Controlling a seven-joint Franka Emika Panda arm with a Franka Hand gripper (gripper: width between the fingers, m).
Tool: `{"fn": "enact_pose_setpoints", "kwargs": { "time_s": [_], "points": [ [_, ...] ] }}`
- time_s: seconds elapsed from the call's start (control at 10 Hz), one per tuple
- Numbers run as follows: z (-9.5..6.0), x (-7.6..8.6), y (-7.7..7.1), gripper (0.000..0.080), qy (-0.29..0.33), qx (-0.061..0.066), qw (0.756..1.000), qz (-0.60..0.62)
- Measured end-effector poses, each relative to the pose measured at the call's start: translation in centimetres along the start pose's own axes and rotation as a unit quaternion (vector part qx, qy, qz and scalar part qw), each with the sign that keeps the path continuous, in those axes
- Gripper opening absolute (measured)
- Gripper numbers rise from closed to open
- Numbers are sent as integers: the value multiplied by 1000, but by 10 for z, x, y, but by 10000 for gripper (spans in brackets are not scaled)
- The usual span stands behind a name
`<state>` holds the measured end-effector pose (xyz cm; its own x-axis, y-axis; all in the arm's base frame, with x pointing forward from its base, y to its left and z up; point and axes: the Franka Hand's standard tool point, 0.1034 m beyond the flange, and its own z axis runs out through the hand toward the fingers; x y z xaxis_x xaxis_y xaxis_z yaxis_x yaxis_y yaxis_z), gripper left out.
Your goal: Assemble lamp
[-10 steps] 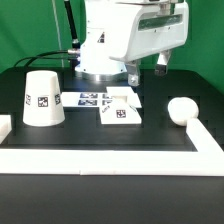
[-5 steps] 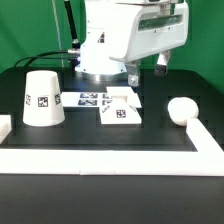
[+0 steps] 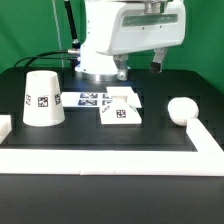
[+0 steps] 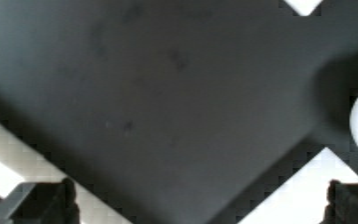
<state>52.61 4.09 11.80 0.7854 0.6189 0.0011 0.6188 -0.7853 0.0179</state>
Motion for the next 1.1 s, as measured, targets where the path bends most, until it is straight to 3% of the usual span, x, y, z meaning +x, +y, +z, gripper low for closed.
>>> {"fn": "enact_pose_setpoints", "kwargs": {
  "time_s": [0.2,0.8,1.1],
  "points": [
    [4,-9,-1,700,-3,1,1000,11],
    [6,-10,-3,700,-4,3,994,106],
    [17,-32,-16,700,-22,9,975,221]
  ]
}}
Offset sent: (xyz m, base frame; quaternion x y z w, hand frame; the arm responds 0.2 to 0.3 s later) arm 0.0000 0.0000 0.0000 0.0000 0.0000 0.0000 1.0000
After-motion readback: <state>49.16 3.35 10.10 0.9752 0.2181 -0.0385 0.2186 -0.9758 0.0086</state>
